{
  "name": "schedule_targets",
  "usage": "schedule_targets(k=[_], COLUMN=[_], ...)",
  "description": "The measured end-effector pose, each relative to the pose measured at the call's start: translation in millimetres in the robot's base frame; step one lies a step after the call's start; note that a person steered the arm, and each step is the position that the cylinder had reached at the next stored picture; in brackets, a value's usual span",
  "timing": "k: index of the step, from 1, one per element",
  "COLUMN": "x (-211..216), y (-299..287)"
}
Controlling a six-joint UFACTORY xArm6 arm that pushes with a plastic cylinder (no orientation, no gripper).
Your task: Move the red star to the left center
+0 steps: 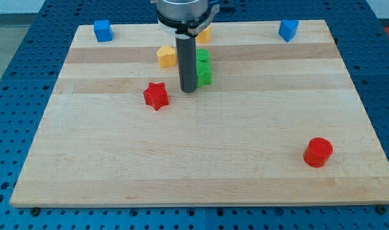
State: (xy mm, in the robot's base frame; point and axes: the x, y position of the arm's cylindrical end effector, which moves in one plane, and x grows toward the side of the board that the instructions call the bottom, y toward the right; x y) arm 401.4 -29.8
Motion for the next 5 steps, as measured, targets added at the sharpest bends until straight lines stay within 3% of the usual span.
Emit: schedule_targets(k=[2, 5], x=[24.4, 34.0], y=[-23.7, -104.7])
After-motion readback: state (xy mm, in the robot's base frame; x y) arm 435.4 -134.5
